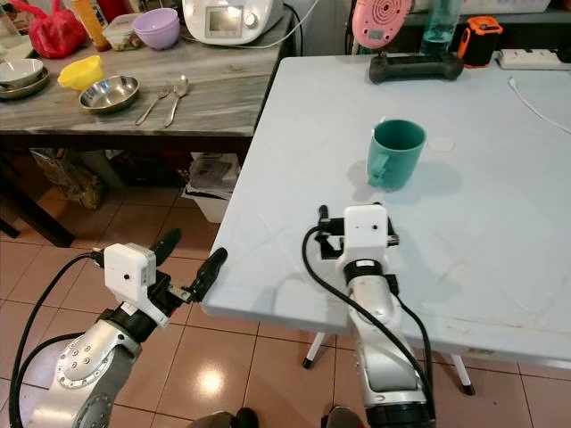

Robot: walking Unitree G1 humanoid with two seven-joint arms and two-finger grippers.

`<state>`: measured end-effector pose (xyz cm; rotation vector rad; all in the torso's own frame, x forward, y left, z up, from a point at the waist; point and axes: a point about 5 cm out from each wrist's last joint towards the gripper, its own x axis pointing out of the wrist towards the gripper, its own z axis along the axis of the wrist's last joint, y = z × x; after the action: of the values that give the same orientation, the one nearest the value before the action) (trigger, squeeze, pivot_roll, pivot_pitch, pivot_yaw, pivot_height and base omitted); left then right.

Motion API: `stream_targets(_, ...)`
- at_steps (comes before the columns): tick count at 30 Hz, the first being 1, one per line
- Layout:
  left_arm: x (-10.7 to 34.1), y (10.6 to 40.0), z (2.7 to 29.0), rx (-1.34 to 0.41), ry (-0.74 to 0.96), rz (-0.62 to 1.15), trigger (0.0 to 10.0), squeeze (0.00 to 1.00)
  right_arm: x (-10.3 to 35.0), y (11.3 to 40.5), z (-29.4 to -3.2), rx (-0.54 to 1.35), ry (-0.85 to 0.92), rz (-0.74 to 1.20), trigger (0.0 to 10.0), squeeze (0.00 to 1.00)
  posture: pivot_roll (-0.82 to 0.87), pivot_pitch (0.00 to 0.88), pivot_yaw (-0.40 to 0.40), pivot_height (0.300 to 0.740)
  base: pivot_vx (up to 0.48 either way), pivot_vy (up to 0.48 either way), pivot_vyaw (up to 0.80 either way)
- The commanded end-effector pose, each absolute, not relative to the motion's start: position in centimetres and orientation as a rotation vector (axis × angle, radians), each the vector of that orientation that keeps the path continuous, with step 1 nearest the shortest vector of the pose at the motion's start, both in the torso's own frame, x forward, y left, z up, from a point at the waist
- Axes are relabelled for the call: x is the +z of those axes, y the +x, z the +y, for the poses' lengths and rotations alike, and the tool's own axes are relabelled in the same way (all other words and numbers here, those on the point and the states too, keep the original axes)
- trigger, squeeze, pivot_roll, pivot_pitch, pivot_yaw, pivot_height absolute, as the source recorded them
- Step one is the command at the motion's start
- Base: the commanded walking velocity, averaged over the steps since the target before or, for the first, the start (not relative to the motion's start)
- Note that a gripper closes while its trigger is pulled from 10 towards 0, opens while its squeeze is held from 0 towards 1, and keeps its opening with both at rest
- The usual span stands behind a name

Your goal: Setting the table

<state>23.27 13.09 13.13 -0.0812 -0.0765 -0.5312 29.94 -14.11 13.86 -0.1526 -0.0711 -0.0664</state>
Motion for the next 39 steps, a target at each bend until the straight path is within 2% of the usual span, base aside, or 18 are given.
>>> stream_targets(1,13.0,22.9,13.2,-0.554,-0.079,-0.056,10.0,0.0,14.0,30.2,-13.9,-0.082,-0.178,-0.088,10.0,0.0,-0.06,0.216,0.133,0.74,0.0,0.0,0.0)
stream_targets(9,13.0,22.6,12.9,-0.578,-0.084,-0.045,10.0,0.0,14.7,30.8,-13.6,-0.093,-0.208,-0.15,10.0,0.0,-0.06,0.218,0.129,0.74,0.0,0.0,0.0)
stream_targets(14,13.1,22.1,12.4,-0.639,-0.099,-0.036,10.0,0.0,15.1,31.9,-13.1,-0.136,-0.19,-0.157,10.0,0.0,-0.05,0.223,0.123,0.74,0.0,0.0,0.0)
stream_targets(20,13.2,22.3,12.7,-0.634,-0.088,-0.038,10.0,0.0,15.6,33.1,-12.5,-0.157,-0.19,-0.178,10.0,0.0,-0.05,0.219,0.119,0.74,0.0,0.0,0.0)
stream_targets(34,12.9,22.3,12.4,-0.63,-0.103,-0.037,10.0,0.0,16.5,33.8,-13.0,-0.268,-0.225,-0.232,10.0,0.0,-0.05,0.208,0.119,0.74,0.0,0.0,0.0)
stream_targets(35,12.9,22.3,12.3,-0.631,-0.103,-0.037,10.0,0.0,16.4,33.8,-13.2,-0.286,-0.222,-0.229,8.0,0.0,-0.05,0.206,0.121,0.74,0.0,0.0,0.0)
stream_targets(36,12.9,22.3,12.3,-0.633,-0.104,-0.038,10.0,0.0,16.4,33.9,-13.6,-0.308,-0.217,-0.225,1.5,0.0,-0.06,0.203,0.124,0.74,0.0,0.0,0.0)
stream_targets(37,12.9,22.3,12.2,-0.634,-0.104,-0.038,10.0,0.0,16.4,34.0,-13.7,-0.314,-0.22,-0.225,0.0,0.0,-0.06,0.203,0.124,0.74,0.0,0.0,0.0)
stream_targets(39,13.0,22.4,12.1,-0.636,-0.104,-0.039,10.0,0.0,16.4,34.1,-13.8,-0.317,-0.221,-0.227,0.0,0.0,-0.06,0.201,0.126,0.74,0.0,0.0,0.0)
